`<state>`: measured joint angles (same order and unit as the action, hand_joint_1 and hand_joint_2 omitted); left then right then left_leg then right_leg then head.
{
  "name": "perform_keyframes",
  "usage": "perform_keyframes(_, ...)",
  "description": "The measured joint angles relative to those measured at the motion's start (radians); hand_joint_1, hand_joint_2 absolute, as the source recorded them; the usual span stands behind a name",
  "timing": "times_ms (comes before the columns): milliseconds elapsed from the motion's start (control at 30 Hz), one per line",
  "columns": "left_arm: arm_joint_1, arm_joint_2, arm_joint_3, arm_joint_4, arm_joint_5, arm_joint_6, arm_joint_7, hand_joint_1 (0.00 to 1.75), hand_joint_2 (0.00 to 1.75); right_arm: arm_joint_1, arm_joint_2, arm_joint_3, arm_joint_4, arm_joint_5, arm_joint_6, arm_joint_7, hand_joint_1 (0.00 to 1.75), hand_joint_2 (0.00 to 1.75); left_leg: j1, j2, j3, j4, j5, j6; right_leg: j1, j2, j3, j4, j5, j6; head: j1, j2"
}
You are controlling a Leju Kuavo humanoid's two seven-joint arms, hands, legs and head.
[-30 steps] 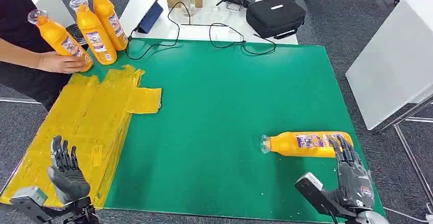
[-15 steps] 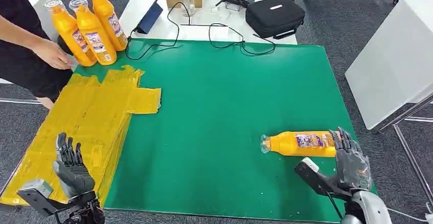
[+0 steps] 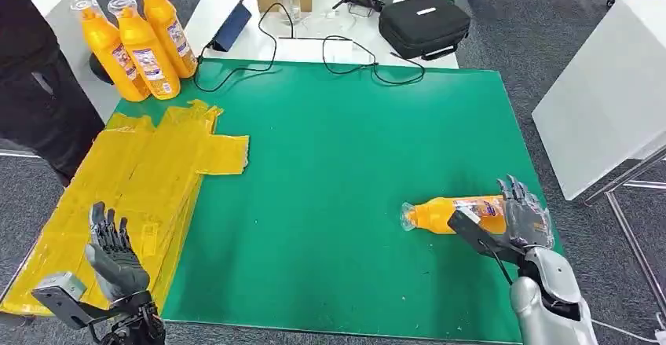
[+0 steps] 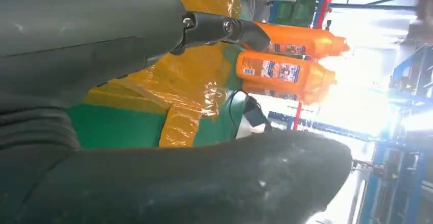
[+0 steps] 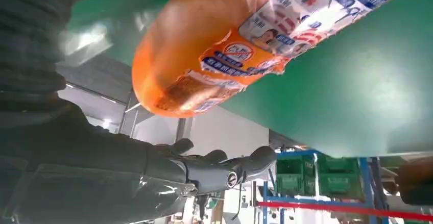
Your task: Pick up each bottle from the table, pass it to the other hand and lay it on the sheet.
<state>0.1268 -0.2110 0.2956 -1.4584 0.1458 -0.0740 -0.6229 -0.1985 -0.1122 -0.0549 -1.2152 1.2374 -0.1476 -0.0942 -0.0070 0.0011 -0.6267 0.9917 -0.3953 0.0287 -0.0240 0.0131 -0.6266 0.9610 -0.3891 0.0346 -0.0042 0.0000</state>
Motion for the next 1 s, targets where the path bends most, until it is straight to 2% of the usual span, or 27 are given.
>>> perform_keyframes(267,-0.001,-0.014,0.001,0.002,-0.008,0.001,0.0,0.0,0.0,-0.047,0.013,0.0,0.076,0.029,-0.005,-0.002,0.0,1.75,0.0,0.0,0.0,0.0,0.0,0.0,0.0,0.0,0.0,0.0,0.0,0.0,0.0,0.0)
perform_keyframes(1000,-0.004,-0.022,0.01,0.002,-0.008,0.0,0.0,0.0,0.0,-0.073,0.029,0.0,0.119,0.066,0.014,-0.008,0.0,1.75,0.0,0.0,0.0,0.0,0.0,0.0,0.0,0.0,0.0,0.0,0.0,0.0,0.0,0.0)
